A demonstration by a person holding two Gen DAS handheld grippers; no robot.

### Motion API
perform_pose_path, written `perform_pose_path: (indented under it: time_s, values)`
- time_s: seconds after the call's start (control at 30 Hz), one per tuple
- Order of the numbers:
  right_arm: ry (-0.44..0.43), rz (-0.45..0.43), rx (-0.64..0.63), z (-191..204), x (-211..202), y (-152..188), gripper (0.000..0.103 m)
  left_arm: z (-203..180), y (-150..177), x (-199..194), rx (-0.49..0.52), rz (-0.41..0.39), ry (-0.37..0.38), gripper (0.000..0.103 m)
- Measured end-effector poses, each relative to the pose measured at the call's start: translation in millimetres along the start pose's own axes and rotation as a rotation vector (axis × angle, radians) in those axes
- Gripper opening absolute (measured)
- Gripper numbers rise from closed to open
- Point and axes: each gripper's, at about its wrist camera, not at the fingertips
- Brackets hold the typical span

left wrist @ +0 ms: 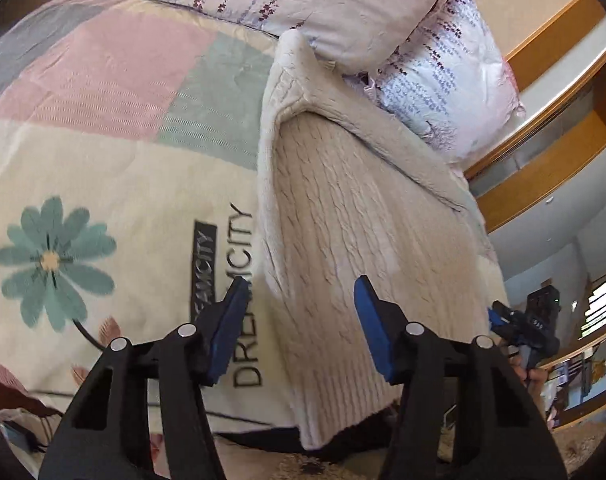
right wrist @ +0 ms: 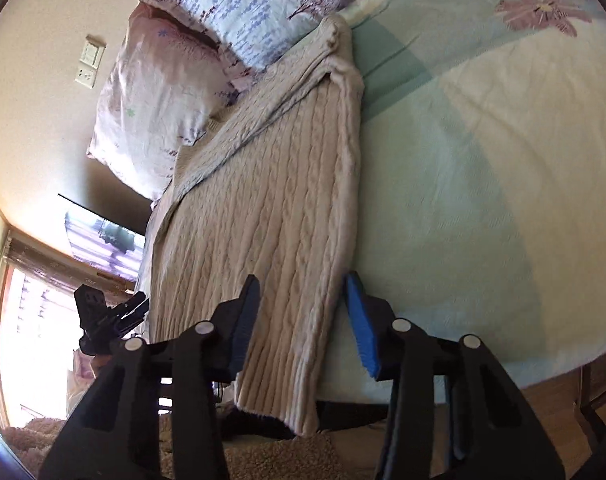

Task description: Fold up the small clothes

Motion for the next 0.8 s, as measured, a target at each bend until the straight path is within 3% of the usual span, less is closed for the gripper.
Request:
perform_pose_path:
  time_s: [0.03,0.07,0.1,0.17,0.2,0.27,0.4,0.5,0.57,0.6,0.63,0.67,0.7,0.8]
  values:
    - [-0.028,0.036,0.000,3.3,4.5,5.9,0.032,-0.3,7.4,0.2,-0.038,0.011,0.039,0.042]
    - [-0.049,0.071,-0.001,6.0,10.1,12.9,0.013,-1.6,13.6,5.0,-0.079,0.036,0.080,0.038]
    - [-0.055,0.092,-0.016,10.3,15.9,19.7,0.008,-1.9,19.3,5.4,-0.100,0.041,0.097,0.033]
    - [-0.045,0.075,-0.073,23.0,20.2,21.0,0.007,-5.6,23.2,2.8,-0.094,0.037,0.103,0.024]
    - [-0.059,0.053,-0.086,29.6,19.8,14.2,0.007,-7.1,20.5,4.0,-0.100,0.035,0.123,0.015]
    - [-0.106,-0.019,-0.099,42.7,14.2,-9.0,0.007,-11.6,5.1,5.4,-0.090,0.018,0.159,0.009]
    - [-0.153,-0.233,-0.140,75.0,5.6,-96.9,0.007,-33.5,-73.4,7.6,-0.005,-0.108,0.199,0.008]
    - [-0.141,-0.374,-0.050,76.5,29.5,-170.2,0.007,-39.9,-151.6,34.9,0.038,-0.244,0.118,0.008]
    - [-0.102,-0.431,0.077,60.2,59.3,-209.8,0.008,-37.3,-198.8,72.0,0.009,-0.294,0.017,0.013]
    - [-0.065,-0.432,0.128,47.9,79.3,-225.1,0.013,-35.8,-217.8,92.7,0.004,-0.297,-0.037,0.021]
    - [-0.010,-0.419,0.164,38.4,97.4,-233.9,0.017,-31.3,-233.5,111.7,-0.003,-0.278,-0.074,0.037]
    - [0.050,-0.386,0.190,29.0,110.7,-239.0,0.032,-22.3,-243.8,124.8,-0.040,-0.254,-0.109,0.048]
    - [0.098,-0.343,0.214,20.0,119.6,-238.8,0.044,-11.9,-248.6,129.6,-0.095,-0.239,-0.145,0.066]
    - [0.097,-0.318,0.165,12.1,112.0,-225.1,0.059,15.6,-244.0,108.1,-0.152,-0.247,-0.093,0.078]
Point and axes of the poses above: each gripper's, at about its wrist camera, not at the fingertips, and x roughly the way its jaws point, z to its left, y to its underside, and after that the axes turned 5 degrees about -z, right-handed
